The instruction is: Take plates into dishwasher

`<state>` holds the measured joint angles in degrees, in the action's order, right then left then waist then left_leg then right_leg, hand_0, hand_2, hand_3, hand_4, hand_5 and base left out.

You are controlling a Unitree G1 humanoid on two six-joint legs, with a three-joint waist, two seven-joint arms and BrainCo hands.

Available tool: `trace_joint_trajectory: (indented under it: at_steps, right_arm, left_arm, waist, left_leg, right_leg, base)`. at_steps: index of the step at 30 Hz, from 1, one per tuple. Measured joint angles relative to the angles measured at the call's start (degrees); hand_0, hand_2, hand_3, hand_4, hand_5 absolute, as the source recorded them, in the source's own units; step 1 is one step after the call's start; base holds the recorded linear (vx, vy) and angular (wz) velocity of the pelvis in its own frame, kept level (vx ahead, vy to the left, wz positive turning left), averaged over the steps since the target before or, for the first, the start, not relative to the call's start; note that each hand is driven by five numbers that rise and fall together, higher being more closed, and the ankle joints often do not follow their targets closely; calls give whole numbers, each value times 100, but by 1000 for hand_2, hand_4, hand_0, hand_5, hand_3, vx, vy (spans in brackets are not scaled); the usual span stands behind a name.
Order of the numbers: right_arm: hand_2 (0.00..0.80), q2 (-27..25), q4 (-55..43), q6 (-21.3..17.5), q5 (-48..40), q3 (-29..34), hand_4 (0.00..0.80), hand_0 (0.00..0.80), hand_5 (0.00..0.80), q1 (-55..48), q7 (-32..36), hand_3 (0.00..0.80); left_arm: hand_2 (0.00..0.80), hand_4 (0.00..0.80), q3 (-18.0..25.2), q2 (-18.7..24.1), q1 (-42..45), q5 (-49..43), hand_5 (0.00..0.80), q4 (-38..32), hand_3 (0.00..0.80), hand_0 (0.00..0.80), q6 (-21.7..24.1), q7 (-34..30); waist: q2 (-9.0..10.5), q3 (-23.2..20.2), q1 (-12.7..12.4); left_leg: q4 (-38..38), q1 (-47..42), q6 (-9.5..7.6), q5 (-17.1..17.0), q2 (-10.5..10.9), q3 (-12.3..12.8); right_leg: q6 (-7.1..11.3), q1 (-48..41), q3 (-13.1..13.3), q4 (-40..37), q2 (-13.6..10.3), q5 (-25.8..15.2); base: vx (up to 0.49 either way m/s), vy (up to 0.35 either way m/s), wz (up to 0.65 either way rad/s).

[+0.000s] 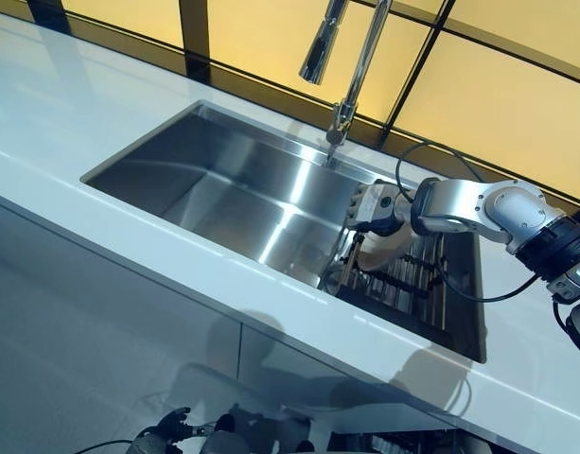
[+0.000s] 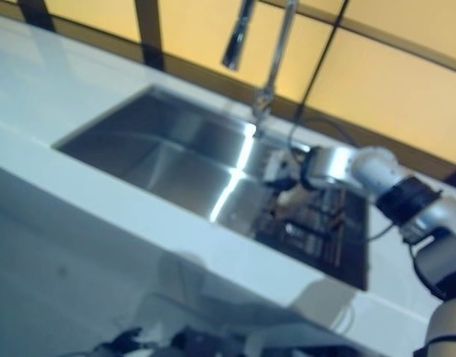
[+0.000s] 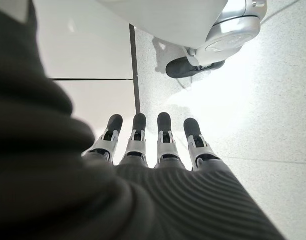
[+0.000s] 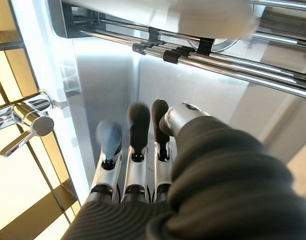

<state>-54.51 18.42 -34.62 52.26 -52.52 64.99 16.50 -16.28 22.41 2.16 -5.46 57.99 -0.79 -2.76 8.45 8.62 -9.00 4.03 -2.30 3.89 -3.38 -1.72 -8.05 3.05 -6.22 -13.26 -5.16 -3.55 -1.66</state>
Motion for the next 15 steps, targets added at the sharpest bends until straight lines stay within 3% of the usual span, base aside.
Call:
trace_joint_trajectory:
  at_steps: [15]
  right_arm:
    - [800,-73,102,-5,11,1,800,800,800,-1,6,800]
  left_arm:
    - [0,0,4,14,1,0,0,-14,0,0,-5,0]
  waist:
    - [1,41,1]
  left_leg:
    - [-3,-3,1,0,0,0]
  right_leg:
    - [0,-1,-4,-1,-1,0]
  base:
    - [0,2,0]
